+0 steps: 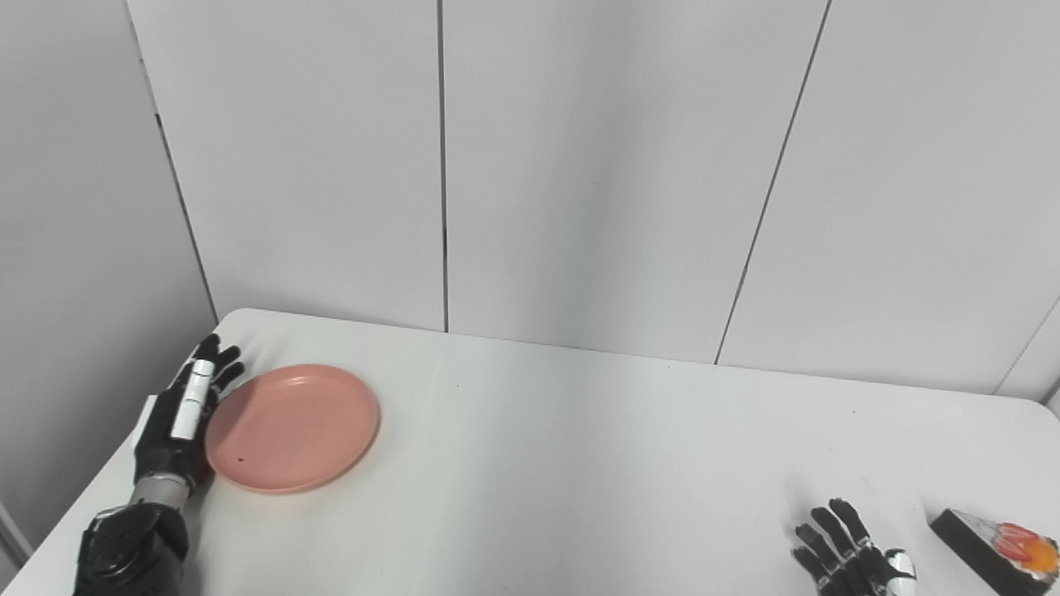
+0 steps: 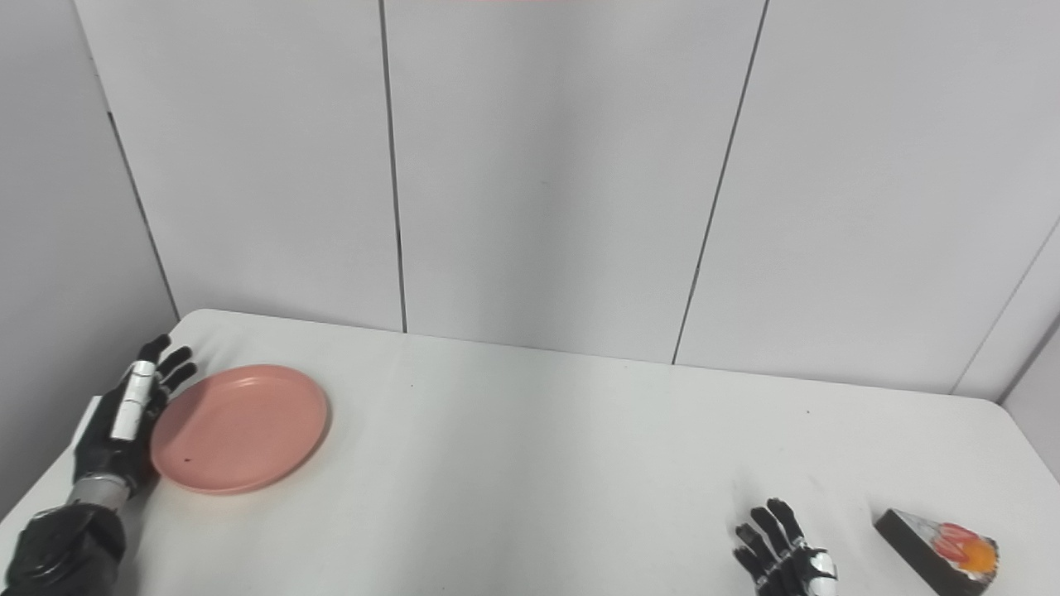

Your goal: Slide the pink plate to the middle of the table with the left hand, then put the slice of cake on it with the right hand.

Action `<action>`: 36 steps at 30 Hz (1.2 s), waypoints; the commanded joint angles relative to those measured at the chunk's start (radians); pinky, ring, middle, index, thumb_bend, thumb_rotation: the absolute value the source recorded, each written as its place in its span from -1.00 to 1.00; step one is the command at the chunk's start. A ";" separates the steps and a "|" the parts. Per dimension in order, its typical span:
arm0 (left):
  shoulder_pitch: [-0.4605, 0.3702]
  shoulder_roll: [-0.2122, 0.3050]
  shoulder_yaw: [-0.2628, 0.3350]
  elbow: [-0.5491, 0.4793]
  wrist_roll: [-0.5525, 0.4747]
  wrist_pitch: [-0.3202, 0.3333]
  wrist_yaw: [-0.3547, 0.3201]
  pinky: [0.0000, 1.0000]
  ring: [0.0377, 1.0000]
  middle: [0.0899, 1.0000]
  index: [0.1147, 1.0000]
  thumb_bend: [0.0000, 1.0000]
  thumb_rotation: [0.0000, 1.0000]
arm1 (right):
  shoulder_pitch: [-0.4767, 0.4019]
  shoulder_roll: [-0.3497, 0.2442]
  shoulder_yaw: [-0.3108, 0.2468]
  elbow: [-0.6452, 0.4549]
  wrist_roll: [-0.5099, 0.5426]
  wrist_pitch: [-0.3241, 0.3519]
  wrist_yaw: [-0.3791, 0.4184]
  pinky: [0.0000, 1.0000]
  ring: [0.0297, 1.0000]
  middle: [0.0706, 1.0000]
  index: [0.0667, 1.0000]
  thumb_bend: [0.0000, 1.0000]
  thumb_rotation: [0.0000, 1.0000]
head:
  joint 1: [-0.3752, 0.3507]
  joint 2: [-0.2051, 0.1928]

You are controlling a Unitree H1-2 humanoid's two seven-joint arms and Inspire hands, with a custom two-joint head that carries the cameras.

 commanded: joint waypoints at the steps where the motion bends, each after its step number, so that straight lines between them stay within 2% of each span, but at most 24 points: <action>1: -0.012 0.011 -0.002 -0.046 -0.005 -0.005 -0.013 0.58 0.80 0.77 0.80 0.69 0.54 | 0.002 -0.006 0.001 -0.019 -0.001 0.010 0.000 0.77 0.74 0.78 0.80 0.40 0.94 | 0.000 0.000; 11: -0.001 -0.022 -0.022 -0.138 -0.011 0.051 -0.028 0.60 0.80 0.77 0.84 0.79 0.49 | 0.001 -0.004 0.000 -0.006 -0.002 -0.001 0.002 0.76 0.73 0.74 0.76 0.40 0.94 | -0.011 0.006; 14: -0.006 -0.030 -0.031 -0.143 0.002 0.061 -0.021 0.60 0.81 0.78 0.83 0.69 0.49 | 0.001 -0.001 0.002 -0.009 -0.006 0.000 -0.001 0.76 0.72 0.74 0.77 0.41 0.95 | -0.016 0.009; 17: -0.012 -0.044 -0.047 -0.140 0.010 0.071 -0.019 0.64 0.82 0.79 0.84 0.70 0.52 | 0.002 0.000 0.002 -0.007 -0.007 -0.001 0.000 0.75 0.71 0.74 0.77 0.41 0.96 | -0.021 0.011; 21: -0.016 -0.075 -0.067 -0.131 0.026 0.067 -0.009 0.57 0.79 0.76 0.84 0.71 0.56 | 0.005 0.004 0.003 -0.011 -0.008 -0.002 -0.002 0.71 0.68 0.70 0.76 0.42 0.95 | -0.027 0.015; 26: -0.018 -0.117 -0.101 -0.111 0.056 0.041 -0.014 0.55 0.78 0.76 0.82 0.70 0.52 | 0.005 0.006 0.005 -0.013 -0.010 -0.001 -0.003 0.70 0.67 0.69 0.75 0.44 0.91 | -0.034 0.019; 30: -0.007 -0.149 -0.135 -0.109 0.100 0.033 0.010 0.61 0.77 0.73 0.81 0.78 0.54 | 0.004 0.007 0.006 -0.011 -0.010 -0.004 -0.001 0.70 0.67 0.69 0.75 0.45 0.91 | -0.041 0.025; 36: 0.008 -0.189 -0.171 -0.110 0.140 0.031 0.025 0.68 0.79 0.70 0.78 0.79 0.51 | 0.004 0.009 0.008 -0.009 -0.024 -0.010 -0.009 0.64 0.65 0.66 0.71 0.48 0.89 | -0.049 0.030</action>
